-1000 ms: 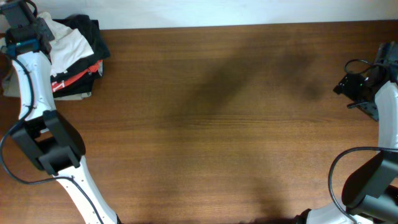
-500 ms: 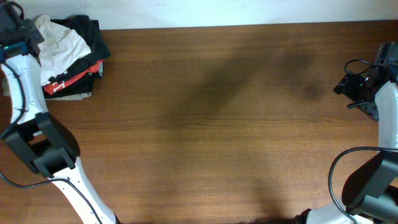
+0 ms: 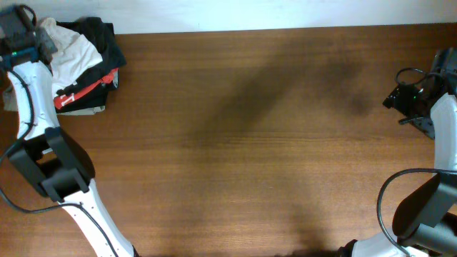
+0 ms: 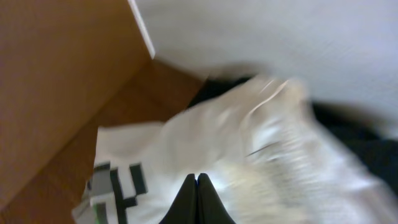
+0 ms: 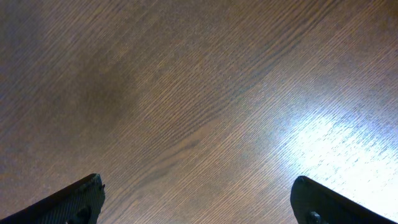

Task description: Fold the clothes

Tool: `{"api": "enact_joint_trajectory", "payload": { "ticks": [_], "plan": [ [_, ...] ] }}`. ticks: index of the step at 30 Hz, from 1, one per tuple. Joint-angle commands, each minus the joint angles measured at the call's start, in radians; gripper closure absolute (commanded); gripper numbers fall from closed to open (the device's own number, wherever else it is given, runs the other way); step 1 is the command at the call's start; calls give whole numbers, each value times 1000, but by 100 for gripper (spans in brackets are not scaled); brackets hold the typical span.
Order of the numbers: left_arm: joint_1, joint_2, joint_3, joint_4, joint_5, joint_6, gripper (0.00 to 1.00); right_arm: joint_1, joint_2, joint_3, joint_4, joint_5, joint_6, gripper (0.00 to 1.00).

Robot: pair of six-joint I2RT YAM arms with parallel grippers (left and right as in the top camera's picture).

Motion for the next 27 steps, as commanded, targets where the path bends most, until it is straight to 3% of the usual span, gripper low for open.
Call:
{"api": "enact_joint_trajectory", "payload": {
  "ticks": [1,9,12,15,17,18,19,20,21,22,23,24,27],
  "plan": [
    [-56,-42,4,-8,67,-10,99,-3,6,5,0,20,9,1],
    [-142,120,4,-45,68,-10,98,-3,6,5,0,20,9,1],
    [-166,71,7,-47,67,-10,98,-3,6,5,0,20,9,1],
    [-193,-103,7,-68,68,-10,93,-3,6,5,0,20,9,1],
    [-207,-254,7,-150,137,-10,78,-3,6,5,0,20,9,1],
    [-209,-320,7,-196,240,-10,77,-3,6,5,0,20,9,1],
    [-211,-404,7,-250,355,-10,50,-3,6,5,0,20,9,1],
    [-213,-455,7,-280,422,-10,42,-3,6,5,10,15,17,1],
    [-216,-505,7,-303,474,-10,41,-3,6,5,58,4,16,1],
    [-216,-573,7,-334,540,-10,28,-3,6,5,87,4,16,1],
    [-216,-614,7,-354,593,-10,7,-3,6,5,84,-31,16,1],
    [-216,-642,7,-365,647,-10,1,-3,5,5,-20,-114,17,1],
    [-216,-694,6,-380,764,-10,1,-2,-62,8,-118,-395,-6,1]
  ]
}}
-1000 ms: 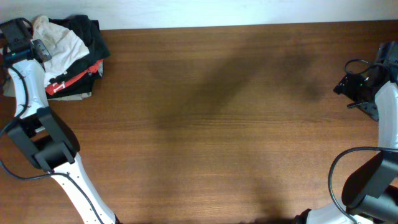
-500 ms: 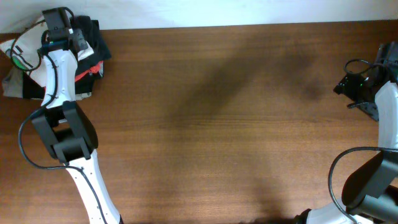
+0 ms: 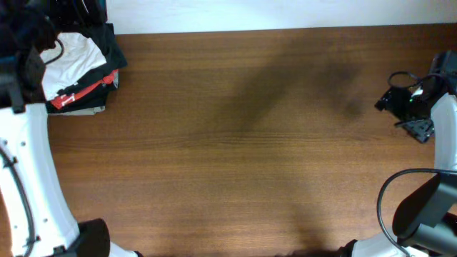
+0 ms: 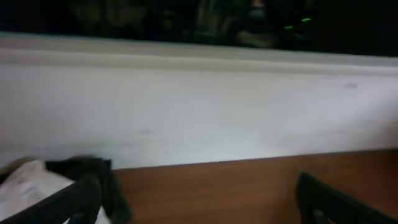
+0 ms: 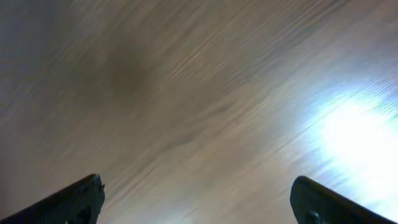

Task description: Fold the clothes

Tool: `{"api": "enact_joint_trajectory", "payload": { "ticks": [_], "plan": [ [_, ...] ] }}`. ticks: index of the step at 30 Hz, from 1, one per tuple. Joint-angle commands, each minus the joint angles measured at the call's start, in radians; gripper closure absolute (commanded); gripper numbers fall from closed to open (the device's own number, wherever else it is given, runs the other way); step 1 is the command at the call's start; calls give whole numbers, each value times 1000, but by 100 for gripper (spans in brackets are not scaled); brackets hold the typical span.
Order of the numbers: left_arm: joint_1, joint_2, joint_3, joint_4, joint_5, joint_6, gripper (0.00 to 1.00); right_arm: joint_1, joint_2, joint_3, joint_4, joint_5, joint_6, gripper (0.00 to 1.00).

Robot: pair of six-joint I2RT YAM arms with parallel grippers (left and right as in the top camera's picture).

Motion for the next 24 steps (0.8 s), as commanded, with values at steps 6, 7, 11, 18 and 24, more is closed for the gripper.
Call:
{"api": "enact_joint_trajectory", "payload": {
  "ticks": [6,7,11,18,24],
  "plan": [
    [-2,-44,2,-29,117,-2,1,-3,-626,7,-125,-373,-124,1],
    [-2,-44,2,-29,117,-2,1,-3,-692,7,-132,-373,-124,1],
    [-2,-44,2,-45,117,-2,1,-1,-850,7,-134,-373,-124,1],
    [-2,-44,2,-47,117,-2,1,26,-871,7,-136,-367,-125,1],
    [-2,-44,2,-47,117,-2,1,270,-1086,-193,23,-167,-124,1]
  ]
}}
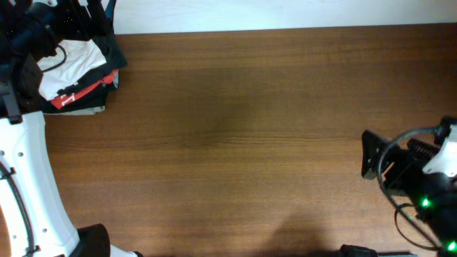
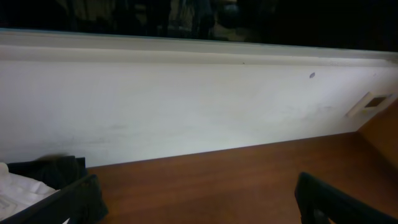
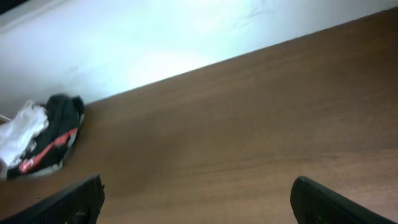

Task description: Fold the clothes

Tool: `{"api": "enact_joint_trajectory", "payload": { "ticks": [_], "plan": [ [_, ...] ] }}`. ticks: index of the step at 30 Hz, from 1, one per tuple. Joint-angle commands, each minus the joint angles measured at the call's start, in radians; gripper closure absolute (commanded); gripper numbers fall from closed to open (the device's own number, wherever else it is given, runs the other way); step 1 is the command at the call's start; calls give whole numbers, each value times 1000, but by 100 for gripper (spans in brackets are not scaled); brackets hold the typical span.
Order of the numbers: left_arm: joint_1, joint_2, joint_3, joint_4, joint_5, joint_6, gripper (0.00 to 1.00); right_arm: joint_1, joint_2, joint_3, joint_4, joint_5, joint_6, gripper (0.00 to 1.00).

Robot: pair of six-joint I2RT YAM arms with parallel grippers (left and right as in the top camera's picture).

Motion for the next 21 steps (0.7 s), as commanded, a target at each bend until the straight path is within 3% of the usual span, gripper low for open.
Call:
{"api": "enact_joint_trajectory", "payload": {
  "ticks": [1,5,10,16,21],
  "plan": [
    [-2,-13,3,4,17,-2,1,44,-148,-209,155,55,-9,1],
    [-2,-13,3,4,17,-2,1,134,-389,-692,536,52,-6,1],
    [-2,-13,3,4,17,-2,1,217,-590,-1092,960,53,44,1],
    [-2,-13,3,4,17,-2,1,224,-739,-1253,1143,64,44,1],
    [-2,-13,3,4,17,-2,1,224,-747,-1301,1296,94,44,1]
  ]
}}
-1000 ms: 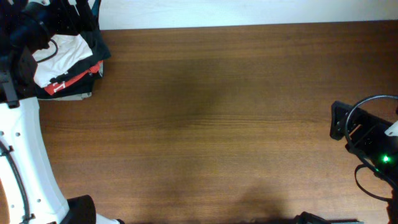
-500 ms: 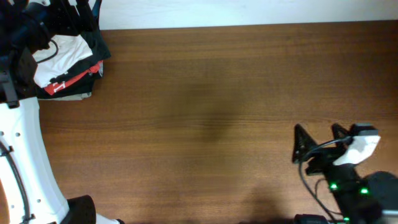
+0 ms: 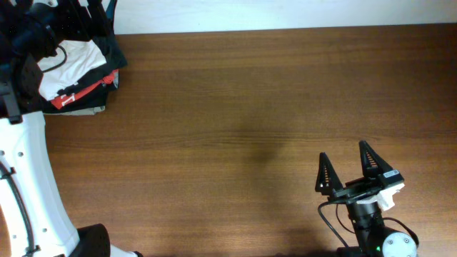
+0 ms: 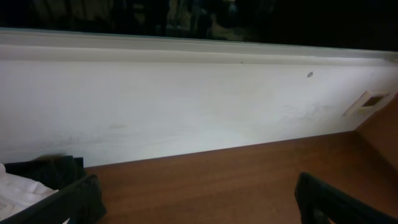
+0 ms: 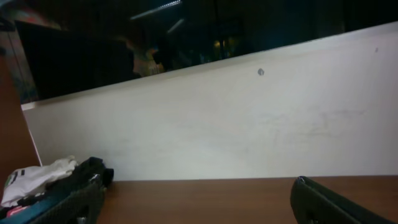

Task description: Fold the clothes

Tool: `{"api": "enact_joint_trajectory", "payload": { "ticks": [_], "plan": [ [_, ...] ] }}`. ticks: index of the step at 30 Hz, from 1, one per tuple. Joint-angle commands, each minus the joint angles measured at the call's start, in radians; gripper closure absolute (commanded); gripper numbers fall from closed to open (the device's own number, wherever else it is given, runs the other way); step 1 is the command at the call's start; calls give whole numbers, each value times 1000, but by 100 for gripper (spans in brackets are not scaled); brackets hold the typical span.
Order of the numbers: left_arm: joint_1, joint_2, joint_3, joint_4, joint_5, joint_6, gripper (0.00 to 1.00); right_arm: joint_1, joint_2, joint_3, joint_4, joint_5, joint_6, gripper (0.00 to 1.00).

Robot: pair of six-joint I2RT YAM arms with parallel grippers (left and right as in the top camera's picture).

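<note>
The clothes (image 3: 75, 71) lie as a rumpled pile of white, black and red cloth at the table's far left corner. The pile also shows small in the right wrist view (image 5: 37, 183) and at the lower left of the left wrist view (image 4: 25, 177). My left gripper (image 4: 199, 208) is raised beside the pile, facing the wall, wide open and holding nothing. My right gripper (image 3: 344, 153) stands near the front edge, right of centre, and points toward the far wall. It is open with nothing between its fingers (image 5: 336, 199).
The brown wooden table (image 3: 243, 107) ends at a white wall (image 5: 217, 124) along its far side. My left arm (image 3: 28, 164) runs up the left edge of the table.
My right arm has moved from the table's right edge to the front, right of centre, and now points at the far wall. The left gripper and the pile have not moved.
My left gripper was shut, down on the white cloth of the pile, while the right gripper hung open over the table at the far right. Then the left gripper was open and lifted off the pile. The right arm then came round to the front.
</note>
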Motion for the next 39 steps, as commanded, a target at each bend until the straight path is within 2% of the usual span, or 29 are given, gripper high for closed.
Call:
{"api": "enact_joint_trajectory", "payload": {
  "ticks": [1,11,15,19,27,39],
  "plan": [
    [-2,-13,3,5,11,-2,1,10,-11,-27,22,39,8,1],
    [-2,-13,3,5,11,-2,1,11,-11,-32,82,84,8,1],
    [-2,-13,3,5,11,-2,1,47,-11,-145,236,107,8,1],
    [-2,-13,3,5,11,-2,1,57,-11,-144,152,140,8,1],
    [-2,-13,3,5,11,-2,1,55,-11,-144,-230,139,8,1],
    [-2,-13,3,4,11,-2,1,55,-11,-144,-229,140,8,1]
  ]
}}
